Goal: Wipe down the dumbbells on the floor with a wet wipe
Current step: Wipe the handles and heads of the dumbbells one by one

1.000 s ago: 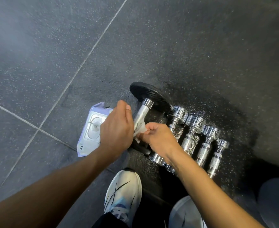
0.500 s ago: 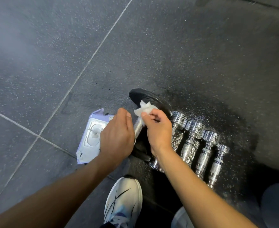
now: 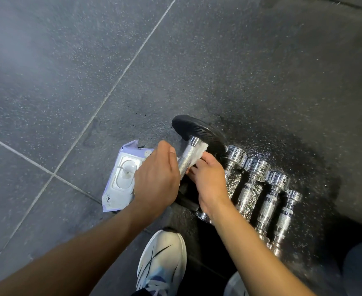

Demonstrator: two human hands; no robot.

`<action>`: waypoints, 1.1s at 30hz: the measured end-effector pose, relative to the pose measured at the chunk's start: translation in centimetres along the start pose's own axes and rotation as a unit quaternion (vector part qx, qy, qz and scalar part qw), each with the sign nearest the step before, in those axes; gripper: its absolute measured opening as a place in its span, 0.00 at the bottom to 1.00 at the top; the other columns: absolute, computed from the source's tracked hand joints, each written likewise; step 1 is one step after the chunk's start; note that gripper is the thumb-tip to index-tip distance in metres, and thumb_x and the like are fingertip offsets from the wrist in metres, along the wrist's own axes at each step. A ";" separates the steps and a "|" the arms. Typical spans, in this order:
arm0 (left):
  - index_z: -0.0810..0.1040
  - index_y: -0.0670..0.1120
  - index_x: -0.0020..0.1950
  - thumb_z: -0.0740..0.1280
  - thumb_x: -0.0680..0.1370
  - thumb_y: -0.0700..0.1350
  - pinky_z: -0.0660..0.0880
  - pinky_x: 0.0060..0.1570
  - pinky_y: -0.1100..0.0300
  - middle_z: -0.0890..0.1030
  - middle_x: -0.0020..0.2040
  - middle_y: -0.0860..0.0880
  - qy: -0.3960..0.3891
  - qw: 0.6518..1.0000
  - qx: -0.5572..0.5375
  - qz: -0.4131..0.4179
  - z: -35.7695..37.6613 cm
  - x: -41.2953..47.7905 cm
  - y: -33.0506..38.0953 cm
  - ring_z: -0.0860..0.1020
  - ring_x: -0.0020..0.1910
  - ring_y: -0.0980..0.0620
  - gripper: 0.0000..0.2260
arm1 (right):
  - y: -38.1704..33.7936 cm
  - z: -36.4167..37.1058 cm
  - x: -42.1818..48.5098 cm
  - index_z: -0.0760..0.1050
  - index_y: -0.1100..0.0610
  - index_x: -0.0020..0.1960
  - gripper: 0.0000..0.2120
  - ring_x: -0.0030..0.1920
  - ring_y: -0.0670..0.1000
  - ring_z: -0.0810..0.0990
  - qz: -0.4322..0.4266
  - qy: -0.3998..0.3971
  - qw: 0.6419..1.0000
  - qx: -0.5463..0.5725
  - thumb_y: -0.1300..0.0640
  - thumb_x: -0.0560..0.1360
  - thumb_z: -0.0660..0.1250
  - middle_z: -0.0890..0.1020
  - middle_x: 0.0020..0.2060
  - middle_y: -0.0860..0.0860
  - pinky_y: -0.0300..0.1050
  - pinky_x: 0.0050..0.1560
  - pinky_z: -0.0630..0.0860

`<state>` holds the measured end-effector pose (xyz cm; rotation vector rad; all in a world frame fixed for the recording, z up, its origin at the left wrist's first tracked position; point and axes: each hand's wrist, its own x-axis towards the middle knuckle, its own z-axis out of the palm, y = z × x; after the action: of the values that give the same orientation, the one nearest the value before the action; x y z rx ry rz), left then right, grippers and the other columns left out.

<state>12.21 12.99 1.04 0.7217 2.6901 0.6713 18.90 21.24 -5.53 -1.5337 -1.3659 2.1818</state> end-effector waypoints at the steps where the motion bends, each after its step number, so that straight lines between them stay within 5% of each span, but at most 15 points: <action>1: 0.63 0.50 0.45 0.49 0.85 0.53 0.71 0.41 0.45 0.73 0.36 0.51 0.001 1.000 0.000 0.001 0.0 0.0 0.0 0.75 0.38 0.43 0.12 | 0.5 -0.3 -0.3 0.78 0.44 0.62 0.14 0.53 0.48 0.83 -0.041 0.009 0.996 -0.076 0.50 0.80 0.58 0.85 0.55 0.54 0.55 0.60 0.80; 4: 0.63 0.50 0.46 0.49 0.85 0.53 0.71 0.41 0.45 0.73 0.35 0.51 0.001 1.000 -0.001 0.001 0.0 0.0 0.0 0.75 0.37 0.43 0.12 | 0.4 -1.0 -2.1 0.78 0.49 0.68 0.15 0.44 0.44 0.81 -0.211 0.060 0.942 -0.254 0.56 0.84 0.60 0.86 0.51 0.52 0.37 0.51 0.75; 6: 0.63 0.50 0.46 0.49 0.85 0.53 0.71 0.40 0.45 0.73 0.36 0.52 -0.001 1.000 -0.001 0.002 -0.1 0.0 0.0 0.75 0.37 0.44 0.12 | 0.1 -1.1 -2.7 0.77 0.53 0.71 0.17 0.54 0.50 0.83 -0.305 0.067 0.892 -0.326 0.57 0.84 0.62 0.84 0.58 0.53 0.37 0.58 0.74; 9: 0.64 0.50 0.46 0.48 0.84 0.54 0.70 0.39 0.46 0.74 0.36 0.52 -0.003 1.000 -0.001 0.008 0.0 -0.1 -0.1 0.75 0.38 0.44 0.12 | -1.2 -0.1 -2.3 0.72 0.48 0.75 0.19 0.56 0.59 0.82 -0.290 0.041 0.849 -0.440 0.50 0.85 0.58 0.78 0.63 0.57 0.50 0.59 0.78; 15: 0.63 0.50 0.45 0.49 0.84 0.54 0.63 0.38 0.51 0.72 0.36 0.53 -0.006 1.000 -0.010 -0.011 0.0 0.2 -0.2 0.72 0.37 0.47 0.12 | -3.8 1.6 -2.1 0.68 0.53 0.71 0.16 0.58 0.60 0.78 -0.261 0.032 0.707 -0.657 0.57 0.85 0.55 0.73 0.60 0.59 0.49 0.44 0.72; 19: 0.63 0.51 0.45 0.49 0.85 0.54 0.63 0.39 0.51 0.73 0.37 0.53 -0.010 1.000 -0.013 -0.012 0.0 0.1 -0.2 0.73 0.37 0.48 0.12 | -3.7 1.1 -3.5 0.71 0.52 0.70 0.16 0.61 0.58 0.77 -0.283 -0.024 0.677 -0.680 0.58 0.84 0.54 0.78 0.59 0.56 0.51 0.51 0.76; 24: 0.63 0.51 0.46 0.50 0.85 0.54 0.65 0.38 0.50 0.73 0.36 0.53 0.002 1.000 -0.019 0.005 0.2 0.1 -0.5 0.74 0.36 0.47 0.12 | -3.0 -0.9 -2.4 0.72 0.52 0.67 0.14 0.61 0.52 0.73 -0.383 -0.069 0.726 -0.567 0.55 0.82 0.63 0.77 0.54 0.49 0.43 0.54 0.71; 28: 0.64 0.50 0.47 0.49 0.85 0.53 0.64 0.37 0.51 0.72 0.35 0.54 0.005 1.000 -0.012 0.008 0.1 0.0 -0.3 0.74 0.36 0.46 0.11 | -2.8 -0.8 -0.9 0.77 0.52 0.61 0.12 0.63 0.53 0.72 -0.411 0.002 0.657 -0.632 0.56 0.78 0.65 0.77 0.55 0.49 0.48 0.57 0.73; 33: 0.64 0.51 0.46 0.49 0.85 0.53 0.64 0.38 0.51 0.73 0.35 0.54 -0.004 1.000 -0.013 -0.006 0.1 0.1 -0.3 0.74 0.37 0.47 0.11 | -3.4 -0.4 -0.9 0.78 0.48 0.61 0.14 0.71 0.49 0.67 -0.407 -0.104 0.629 -0.654 0.56 0.79 0.61 0.80 0.55 0.44 0.49 0.70 0.60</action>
<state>12.01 12.84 0.78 0.7011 2.6717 0.6977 18.42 22.95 -2.48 -0.3474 -3.1476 0.5916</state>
